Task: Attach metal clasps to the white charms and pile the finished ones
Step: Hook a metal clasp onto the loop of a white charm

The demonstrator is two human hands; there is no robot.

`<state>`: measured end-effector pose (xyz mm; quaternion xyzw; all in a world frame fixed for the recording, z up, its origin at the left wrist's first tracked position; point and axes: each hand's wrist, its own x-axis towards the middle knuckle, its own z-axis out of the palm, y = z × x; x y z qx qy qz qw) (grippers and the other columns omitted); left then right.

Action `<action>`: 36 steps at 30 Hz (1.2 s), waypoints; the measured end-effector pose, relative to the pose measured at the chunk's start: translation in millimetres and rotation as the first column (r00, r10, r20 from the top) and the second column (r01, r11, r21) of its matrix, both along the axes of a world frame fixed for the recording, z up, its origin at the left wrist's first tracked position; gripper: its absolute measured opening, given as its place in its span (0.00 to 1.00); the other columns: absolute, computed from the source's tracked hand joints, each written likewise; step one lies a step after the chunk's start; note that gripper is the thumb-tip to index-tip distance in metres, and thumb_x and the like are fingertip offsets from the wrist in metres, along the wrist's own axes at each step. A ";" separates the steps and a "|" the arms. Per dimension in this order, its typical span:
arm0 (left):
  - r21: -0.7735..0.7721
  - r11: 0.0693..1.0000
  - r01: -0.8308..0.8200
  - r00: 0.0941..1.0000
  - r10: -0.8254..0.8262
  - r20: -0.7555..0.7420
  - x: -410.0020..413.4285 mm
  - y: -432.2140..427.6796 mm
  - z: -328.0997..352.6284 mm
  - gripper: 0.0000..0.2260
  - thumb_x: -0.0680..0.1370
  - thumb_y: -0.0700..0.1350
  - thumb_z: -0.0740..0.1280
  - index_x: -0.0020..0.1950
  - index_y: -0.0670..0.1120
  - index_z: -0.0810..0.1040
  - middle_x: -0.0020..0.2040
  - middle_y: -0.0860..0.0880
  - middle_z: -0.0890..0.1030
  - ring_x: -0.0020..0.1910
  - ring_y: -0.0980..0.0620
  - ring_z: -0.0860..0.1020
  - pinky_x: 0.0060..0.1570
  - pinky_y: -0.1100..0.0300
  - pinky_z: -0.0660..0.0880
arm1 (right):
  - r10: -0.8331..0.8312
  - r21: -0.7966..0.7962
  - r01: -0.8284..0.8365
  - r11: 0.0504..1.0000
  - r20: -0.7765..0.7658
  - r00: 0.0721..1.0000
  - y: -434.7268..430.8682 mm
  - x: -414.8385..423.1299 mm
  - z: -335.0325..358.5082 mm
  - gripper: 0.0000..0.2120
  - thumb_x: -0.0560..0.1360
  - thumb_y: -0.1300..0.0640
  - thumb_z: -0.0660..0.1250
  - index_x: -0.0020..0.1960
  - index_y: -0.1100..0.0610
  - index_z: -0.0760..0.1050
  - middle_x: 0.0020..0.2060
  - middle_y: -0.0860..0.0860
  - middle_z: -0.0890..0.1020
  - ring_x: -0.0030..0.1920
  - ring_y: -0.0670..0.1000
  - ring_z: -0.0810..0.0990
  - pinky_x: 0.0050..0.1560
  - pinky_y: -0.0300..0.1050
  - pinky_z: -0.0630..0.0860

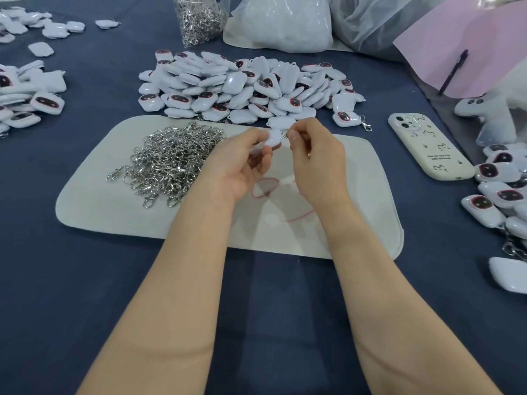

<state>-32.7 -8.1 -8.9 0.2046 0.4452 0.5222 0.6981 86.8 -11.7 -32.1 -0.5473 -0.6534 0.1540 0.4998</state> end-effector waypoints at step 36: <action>0.243 0.969 0.050 0.952 0.027 -0.306 5.6 -1.5 -3.5 0.08 0.78 0.36 0.63 0.39 0.43 0.73 0.31 0.48 0.76 0.24 0.57 0.75 0.28 0.66 0.75 | 0.017 -0.128 -0.046 0.991 -0.218 0.976 1.0 -0.4 -0.7 0.06 0.76 0.63 0.62 0.45 0.53 0.70 0.36 0.41 0.76 0.39 0.42 0.76 0.41 0.38 0.74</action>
